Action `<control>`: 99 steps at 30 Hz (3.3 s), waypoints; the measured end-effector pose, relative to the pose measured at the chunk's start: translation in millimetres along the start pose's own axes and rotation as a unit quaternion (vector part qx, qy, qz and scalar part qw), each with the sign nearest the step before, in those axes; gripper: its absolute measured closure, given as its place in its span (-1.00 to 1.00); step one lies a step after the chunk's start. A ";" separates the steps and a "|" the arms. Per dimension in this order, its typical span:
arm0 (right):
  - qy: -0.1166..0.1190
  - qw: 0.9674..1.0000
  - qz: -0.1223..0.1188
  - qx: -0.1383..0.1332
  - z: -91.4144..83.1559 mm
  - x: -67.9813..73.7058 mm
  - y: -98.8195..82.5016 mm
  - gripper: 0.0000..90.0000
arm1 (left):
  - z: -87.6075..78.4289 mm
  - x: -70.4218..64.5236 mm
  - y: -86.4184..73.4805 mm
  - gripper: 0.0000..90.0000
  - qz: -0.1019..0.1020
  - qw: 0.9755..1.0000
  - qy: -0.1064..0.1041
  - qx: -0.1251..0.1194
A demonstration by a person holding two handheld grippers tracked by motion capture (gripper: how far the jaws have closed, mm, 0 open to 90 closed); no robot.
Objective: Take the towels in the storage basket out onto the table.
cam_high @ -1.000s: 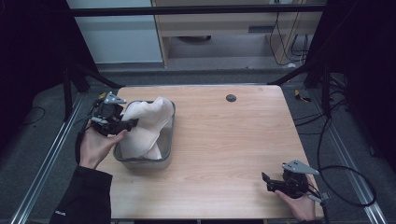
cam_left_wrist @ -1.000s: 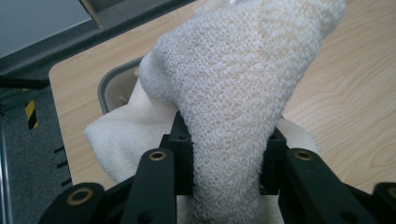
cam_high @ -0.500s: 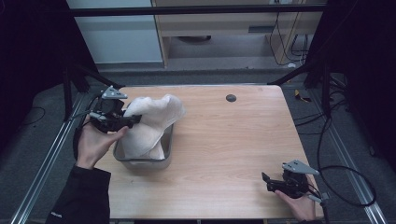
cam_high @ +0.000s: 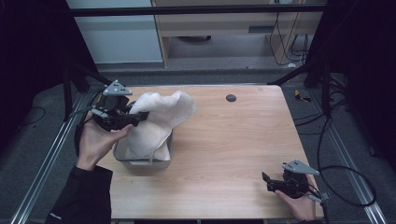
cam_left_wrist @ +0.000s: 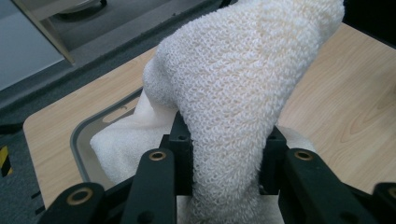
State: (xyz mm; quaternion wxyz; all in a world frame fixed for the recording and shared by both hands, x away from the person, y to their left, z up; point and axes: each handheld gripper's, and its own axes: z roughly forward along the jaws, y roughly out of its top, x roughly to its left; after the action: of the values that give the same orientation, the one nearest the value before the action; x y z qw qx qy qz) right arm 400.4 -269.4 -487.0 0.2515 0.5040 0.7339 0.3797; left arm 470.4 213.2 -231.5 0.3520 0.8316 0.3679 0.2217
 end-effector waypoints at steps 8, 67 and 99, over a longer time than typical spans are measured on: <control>0.000 1.000 -0.001 -0.001 -0.2 -0.3 0.0 -0.77 | 0.4 -17.6 12.5 0.47 0.022 1.000 -0.017 -0.001; 0.000 1.000 -0.001 -0.005 -2.8 -0.9 -1.1 -0.77 | 152.5 -133.0 21.3 0.46 0.100 0.987 -0.111 0.054; -0.001 1.000 -0.002 -0.003 -2.1 -0.5 -1.5 -0.77 | 190.4 -137.6 -19.1 -0.18 0.090 0.985 -0.135 0.055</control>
State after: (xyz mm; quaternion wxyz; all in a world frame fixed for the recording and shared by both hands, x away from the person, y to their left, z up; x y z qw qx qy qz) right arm 398.2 -270.9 -486.9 0.2542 0.5022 0.7335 0.3810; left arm 494.4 36.3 -385.4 0.3309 0.9017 0.2523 0.1176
